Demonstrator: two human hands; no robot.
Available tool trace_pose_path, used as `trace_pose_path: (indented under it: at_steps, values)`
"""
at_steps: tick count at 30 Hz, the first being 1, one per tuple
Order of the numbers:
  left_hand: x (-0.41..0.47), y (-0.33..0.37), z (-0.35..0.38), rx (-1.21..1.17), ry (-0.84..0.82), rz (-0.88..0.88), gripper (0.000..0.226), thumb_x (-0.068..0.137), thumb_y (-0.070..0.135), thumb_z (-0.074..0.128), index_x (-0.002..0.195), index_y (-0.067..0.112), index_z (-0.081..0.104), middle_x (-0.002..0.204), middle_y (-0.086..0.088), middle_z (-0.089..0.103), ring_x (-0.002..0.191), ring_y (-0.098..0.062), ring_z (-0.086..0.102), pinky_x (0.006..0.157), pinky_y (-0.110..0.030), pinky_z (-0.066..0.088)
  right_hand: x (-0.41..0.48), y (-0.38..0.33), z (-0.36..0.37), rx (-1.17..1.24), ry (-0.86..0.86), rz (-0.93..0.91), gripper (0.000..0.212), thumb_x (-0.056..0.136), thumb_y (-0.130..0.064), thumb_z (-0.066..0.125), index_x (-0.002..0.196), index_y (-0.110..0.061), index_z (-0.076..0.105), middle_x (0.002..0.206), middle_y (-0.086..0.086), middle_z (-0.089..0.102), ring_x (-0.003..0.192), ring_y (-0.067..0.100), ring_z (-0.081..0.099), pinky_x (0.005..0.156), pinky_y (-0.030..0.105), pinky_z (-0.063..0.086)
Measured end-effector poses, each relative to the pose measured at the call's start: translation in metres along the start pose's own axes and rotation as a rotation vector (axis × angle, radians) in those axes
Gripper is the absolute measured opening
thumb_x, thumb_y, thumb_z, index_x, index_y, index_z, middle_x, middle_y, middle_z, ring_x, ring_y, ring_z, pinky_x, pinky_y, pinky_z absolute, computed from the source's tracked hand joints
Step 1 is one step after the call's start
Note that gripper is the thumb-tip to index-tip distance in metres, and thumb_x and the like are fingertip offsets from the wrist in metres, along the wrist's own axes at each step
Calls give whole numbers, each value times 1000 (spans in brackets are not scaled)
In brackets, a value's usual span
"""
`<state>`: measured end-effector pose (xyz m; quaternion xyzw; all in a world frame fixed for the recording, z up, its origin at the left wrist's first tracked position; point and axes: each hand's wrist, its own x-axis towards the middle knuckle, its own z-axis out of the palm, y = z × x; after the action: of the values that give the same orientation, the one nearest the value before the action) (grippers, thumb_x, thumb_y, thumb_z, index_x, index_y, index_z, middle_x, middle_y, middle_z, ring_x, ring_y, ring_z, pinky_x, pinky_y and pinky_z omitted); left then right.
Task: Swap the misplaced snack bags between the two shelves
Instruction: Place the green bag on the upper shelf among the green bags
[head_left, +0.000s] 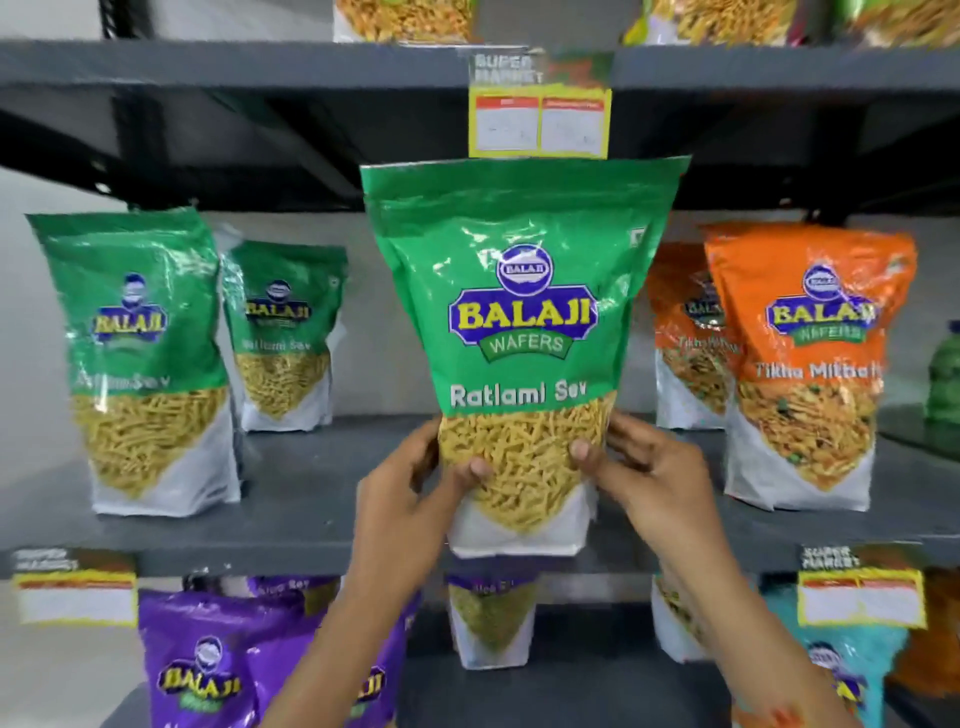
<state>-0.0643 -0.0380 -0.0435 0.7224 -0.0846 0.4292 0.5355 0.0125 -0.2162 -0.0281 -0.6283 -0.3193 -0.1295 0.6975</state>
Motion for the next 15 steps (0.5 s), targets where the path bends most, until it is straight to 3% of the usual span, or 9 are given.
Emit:
trace_pose_path:
  at_steps: [3, 6, 11, 15]
  values:
    - [32, -20, -2, 65, -60, -27, 23, 78, 15, 67, 93, 31, 62, 86, 20, 70, 74, 18, 59, 68, -3, 45, 28, 19, 16, -58, 39, 34, 34, 71, -13, 72, 104, -17, 66, 105, 8, 71, 88, 8, 66, 83, 30, 56]
    - [54, -43, -3, 83, -128, -90, 22, 81, 11, 63, 102, 9, 62, 98, -3, 69, 75, 16, 60, 70, -8, 46, 45, 33, 27, -120, 71, 88, 38, 71, -19, 74, 107, -13, 66, 109, 7, 69, 97, 17, 64, 89, 44, 54]
    - [72, -53, -2, 131, -141, -144, 33, 80, 21, 65, 110, 8, 60, 107, -5, 69, 90, -8, 62, 68, 1, 45, 56, 41, 32, -210, 93, 82, 32, 72, -29, 72, 102, -19, 68, 105, 10, 71, 91, 15, 64, 84, 44, 56]
    - [76, -56, -1, 190, -159, -148, 34, 80, 27, 64, 110, 10, 59, 106, -2, 66, 96, -12, 60, 65, 3, 42, 56, 44, 33, -256, 80, 58, 26, 74, -36, 69, 98, -25, 66, 99, 3, 70, 94, 16, 63, 84, 47, 55]
